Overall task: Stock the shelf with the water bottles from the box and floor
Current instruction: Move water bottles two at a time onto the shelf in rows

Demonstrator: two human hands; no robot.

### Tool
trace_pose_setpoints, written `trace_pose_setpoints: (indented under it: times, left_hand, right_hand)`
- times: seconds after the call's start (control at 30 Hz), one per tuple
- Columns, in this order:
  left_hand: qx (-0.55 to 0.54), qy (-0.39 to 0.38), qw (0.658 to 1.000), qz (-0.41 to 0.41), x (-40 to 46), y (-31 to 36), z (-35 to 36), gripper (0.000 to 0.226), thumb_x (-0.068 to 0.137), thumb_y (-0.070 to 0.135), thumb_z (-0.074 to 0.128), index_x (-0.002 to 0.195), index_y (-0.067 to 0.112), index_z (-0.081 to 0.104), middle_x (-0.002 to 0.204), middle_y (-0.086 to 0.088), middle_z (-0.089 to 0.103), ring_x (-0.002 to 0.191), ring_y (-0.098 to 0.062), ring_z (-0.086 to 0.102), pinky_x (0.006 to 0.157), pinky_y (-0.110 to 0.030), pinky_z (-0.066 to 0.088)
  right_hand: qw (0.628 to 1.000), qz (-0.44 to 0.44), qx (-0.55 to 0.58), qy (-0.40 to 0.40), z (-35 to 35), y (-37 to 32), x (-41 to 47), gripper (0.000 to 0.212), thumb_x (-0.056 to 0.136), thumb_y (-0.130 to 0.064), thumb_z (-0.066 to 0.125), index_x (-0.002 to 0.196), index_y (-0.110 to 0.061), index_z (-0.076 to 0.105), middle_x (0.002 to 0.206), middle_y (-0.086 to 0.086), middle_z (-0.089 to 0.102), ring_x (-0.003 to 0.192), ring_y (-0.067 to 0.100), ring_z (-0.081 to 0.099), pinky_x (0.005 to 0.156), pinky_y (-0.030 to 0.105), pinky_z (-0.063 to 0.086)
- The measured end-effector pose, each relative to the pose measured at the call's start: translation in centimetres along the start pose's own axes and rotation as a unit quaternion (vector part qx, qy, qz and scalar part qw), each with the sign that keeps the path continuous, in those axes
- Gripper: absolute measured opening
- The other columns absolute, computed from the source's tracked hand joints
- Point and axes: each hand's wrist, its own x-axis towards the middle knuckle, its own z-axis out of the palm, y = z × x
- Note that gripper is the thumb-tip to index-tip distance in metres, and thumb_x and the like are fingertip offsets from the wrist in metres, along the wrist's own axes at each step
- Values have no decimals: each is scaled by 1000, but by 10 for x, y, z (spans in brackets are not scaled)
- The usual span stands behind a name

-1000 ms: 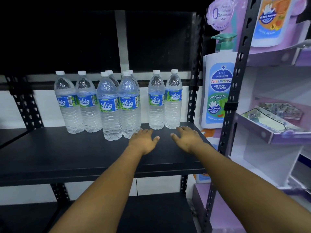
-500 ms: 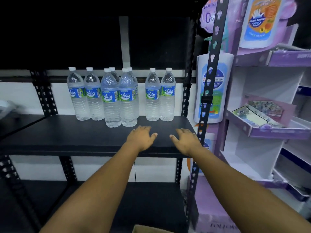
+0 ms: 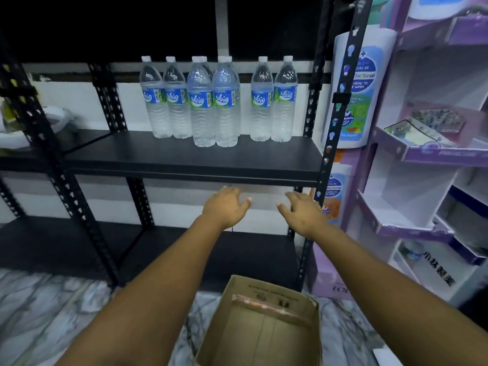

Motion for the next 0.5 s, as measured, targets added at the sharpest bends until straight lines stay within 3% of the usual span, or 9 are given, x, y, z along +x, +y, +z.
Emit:
trace_pose_setpoints:
  times: [0.3, 0.5]
  left_hand:
    - [-14, -26, 1000, -11, -120, -52, 73, 59, 101, 47, 36, 149, 13, 32, 153, -10, 36, 140, -27, 32, 113, -40, 29]
    - [-28, -30, 999, -29, -197, -80, 115, 61, 100, 50, 36, 149, 14, 31, 155, -8, 33, 146, -26, 21, 116, -41, 25]
  right_hand:
    - [999, -9, 0, -37, 81, -31, -104, 61, 100, -51, 34, 147, -13, 33, 153, 11, 35, 141, 27, 29, 114, 43, 25]
    - [998, -16, 5, -65, 134, -47, -174, 62, 99, -53, 33, 147, -13, 35, 152, 12, 35, 142, 27, 27, 115, 46, 24]
